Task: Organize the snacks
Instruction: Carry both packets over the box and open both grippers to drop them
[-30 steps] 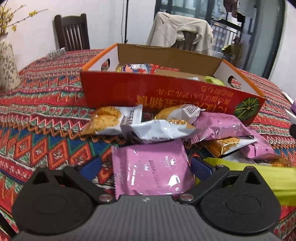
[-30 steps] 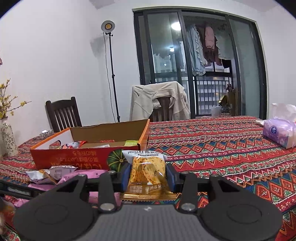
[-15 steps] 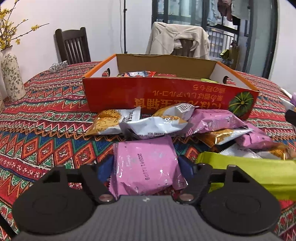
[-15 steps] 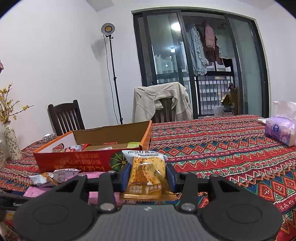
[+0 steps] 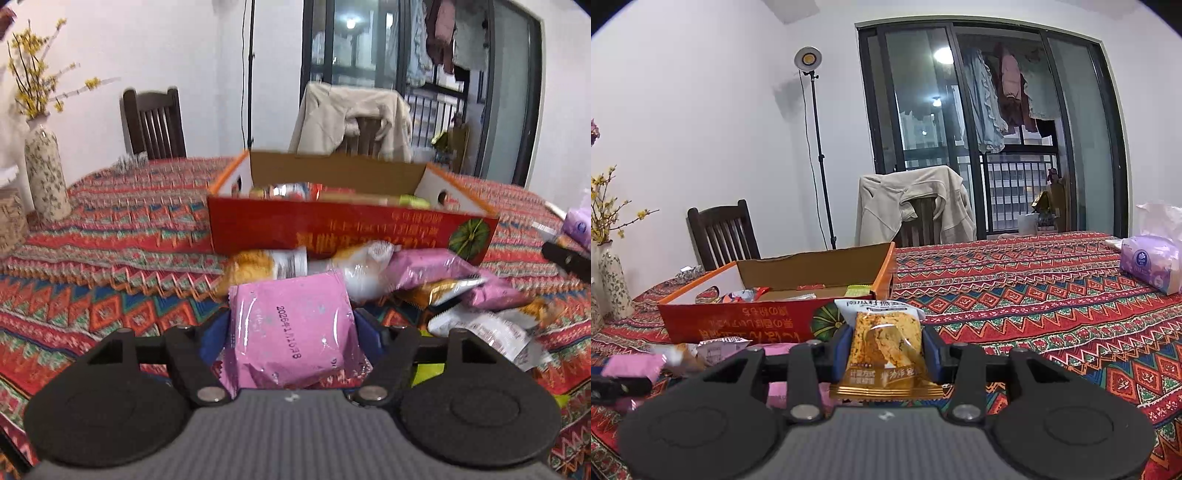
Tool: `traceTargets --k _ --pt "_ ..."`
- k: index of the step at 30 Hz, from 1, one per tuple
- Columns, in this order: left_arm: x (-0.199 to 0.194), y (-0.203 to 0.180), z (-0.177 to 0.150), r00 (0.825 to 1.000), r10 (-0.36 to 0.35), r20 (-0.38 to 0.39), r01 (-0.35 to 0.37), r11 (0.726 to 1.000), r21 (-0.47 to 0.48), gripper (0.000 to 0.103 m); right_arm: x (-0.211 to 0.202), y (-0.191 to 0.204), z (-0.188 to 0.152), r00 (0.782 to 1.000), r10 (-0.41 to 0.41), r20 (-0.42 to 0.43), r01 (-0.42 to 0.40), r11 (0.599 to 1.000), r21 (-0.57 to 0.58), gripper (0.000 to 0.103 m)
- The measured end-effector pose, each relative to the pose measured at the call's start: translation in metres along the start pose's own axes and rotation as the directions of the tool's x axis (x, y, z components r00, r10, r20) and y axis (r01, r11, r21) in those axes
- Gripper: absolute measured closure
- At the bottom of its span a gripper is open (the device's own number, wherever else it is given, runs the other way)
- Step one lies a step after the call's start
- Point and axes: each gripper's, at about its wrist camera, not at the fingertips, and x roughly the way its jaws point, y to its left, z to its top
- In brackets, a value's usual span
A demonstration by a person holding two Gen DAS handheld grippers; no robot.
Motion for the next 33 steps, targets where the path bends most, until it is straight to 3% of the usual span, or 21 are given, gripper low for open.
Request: traceTargets --k 10,18,33 --pt "-0.014 0.005 0.023 0.996 -0.014 0.084 0.013 1.0 0.007 0.03 -0.006 0.013 0.005 0.999 0.003 0.039 -0.001 0.998 -0.057 0.063" --pt "-0.005 0.0 0.051 0.991 -0.033 0.132 0.032 0.999 0.01 0.03 -0.006 0.035 0.035 0.996 0.037 0.078 -0.028 0.993 -0.111 0.063" --pt "0.043 -0.018 0.112 0.982 -0.048 0.181 0.046 0.999 0.012 0.03 0.064 0.076 0.089 0.995 0.054 0.085 -0.038 0.983 -0.18 0.063"
